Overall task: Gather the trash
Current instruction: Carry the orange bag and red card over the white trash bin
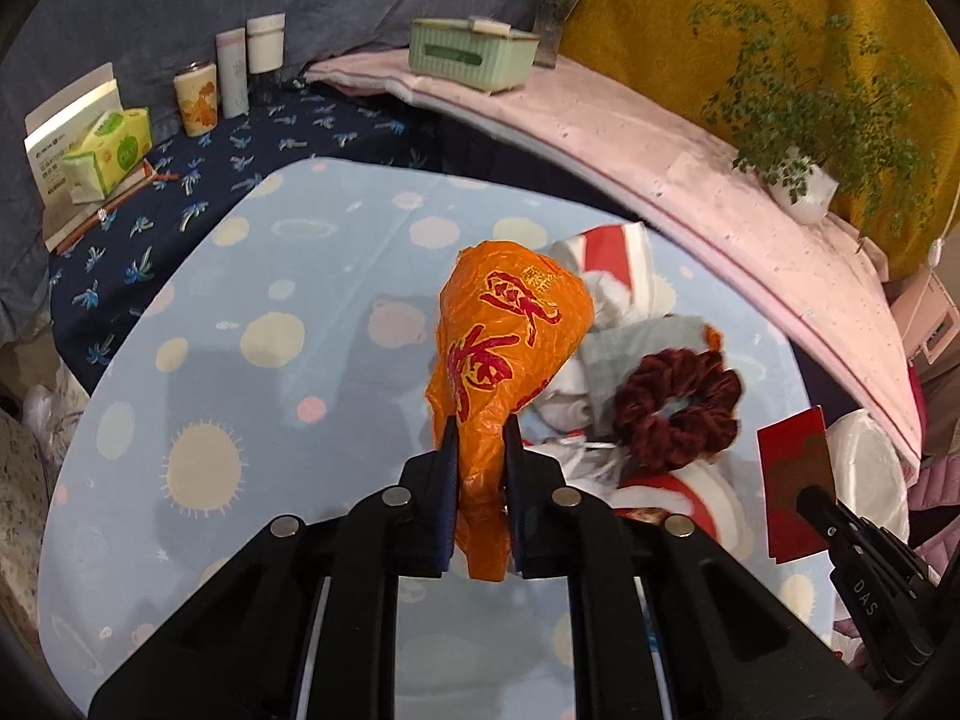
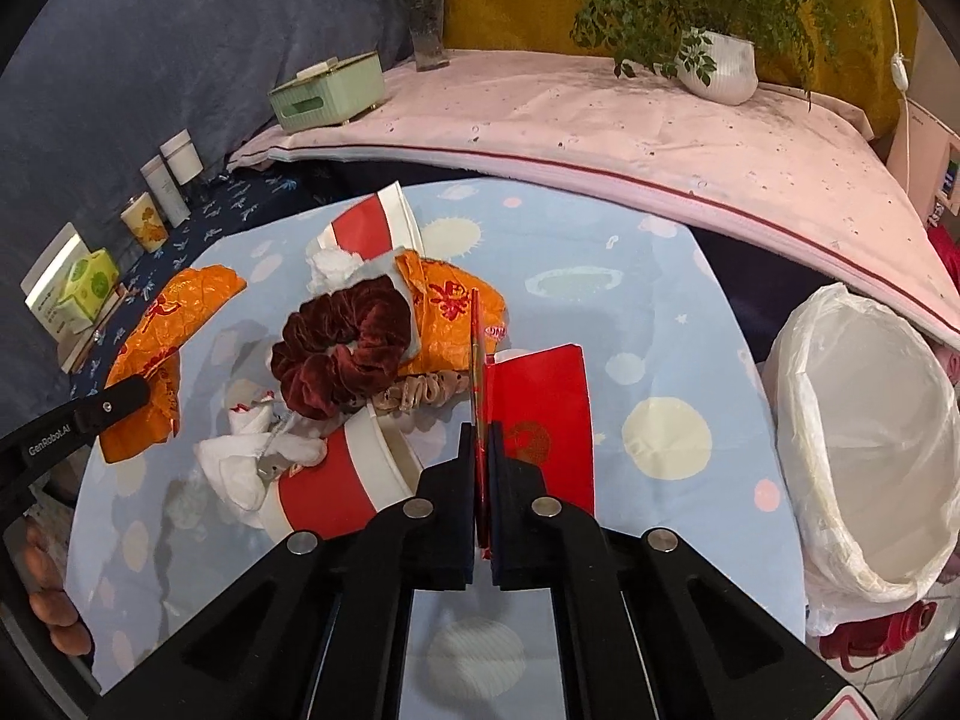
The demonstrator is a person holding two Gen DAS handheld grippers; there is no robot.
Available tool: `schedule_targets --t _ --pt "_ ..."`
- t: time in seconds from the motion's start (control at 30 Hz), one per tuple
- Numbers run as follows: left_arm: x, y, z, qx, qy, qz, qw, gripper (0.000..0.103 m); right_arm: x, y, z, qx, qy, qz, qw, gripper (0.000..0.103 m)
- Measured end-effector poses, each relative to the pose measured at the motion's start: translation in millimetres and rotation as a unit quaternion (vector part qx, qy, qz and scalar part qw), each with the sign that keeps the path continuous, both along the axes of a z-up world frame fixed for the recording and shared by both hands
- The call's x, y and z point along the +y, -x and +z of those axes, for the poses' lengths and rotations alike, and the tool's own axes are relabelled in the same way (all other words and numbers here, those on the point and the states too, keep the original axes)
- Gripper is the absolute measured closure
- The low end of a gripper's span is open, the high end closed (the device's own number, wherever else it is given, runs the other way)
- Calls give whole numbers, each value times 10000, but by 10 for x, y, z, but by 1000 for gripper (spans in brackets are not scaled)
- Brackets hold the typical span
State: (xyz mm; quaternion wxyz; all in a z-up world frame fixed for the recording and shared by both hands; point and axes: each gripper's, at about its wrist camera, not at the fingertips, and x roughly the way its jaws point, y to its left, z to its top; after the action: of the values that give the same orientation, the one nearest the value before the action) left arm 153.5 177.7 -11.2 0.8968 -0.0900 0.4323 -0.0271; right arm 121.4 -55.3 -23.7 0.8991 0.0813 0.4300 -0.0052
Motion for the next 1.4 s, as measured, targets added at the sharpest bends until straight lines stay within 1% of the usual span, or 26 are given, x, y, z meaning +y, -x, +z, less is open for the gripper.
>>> schedule_targets --t 0.17,0.3,0.53,0.7,1.07,1.4 --pt "-269 86 285 -253 49 -253 9993 90 -118 117 313 -314 42 -102 9994 100" --pt "-573 158 438 -400 64 -558 9976 90 -259 231 515 -508 141 -252 9983 100" --pt "-1206 279 570 -530 63 -1116 9923 90 -562 450 662 -691 174 -513 9961 100" --pt "-1645 365 575 -550 13 -1499 9872 90 -834 595 657 -719 99 -756 9945 100" --pt "-2594 558 454 -477 -91 -2356 9706 90 -1481 857 499 -621 -56 -1392 9883 100" --pt "-3213 608 282 -308 -87 -2903 9564 90 -2076 1036 316 -503 -166 -1960 9792 100"
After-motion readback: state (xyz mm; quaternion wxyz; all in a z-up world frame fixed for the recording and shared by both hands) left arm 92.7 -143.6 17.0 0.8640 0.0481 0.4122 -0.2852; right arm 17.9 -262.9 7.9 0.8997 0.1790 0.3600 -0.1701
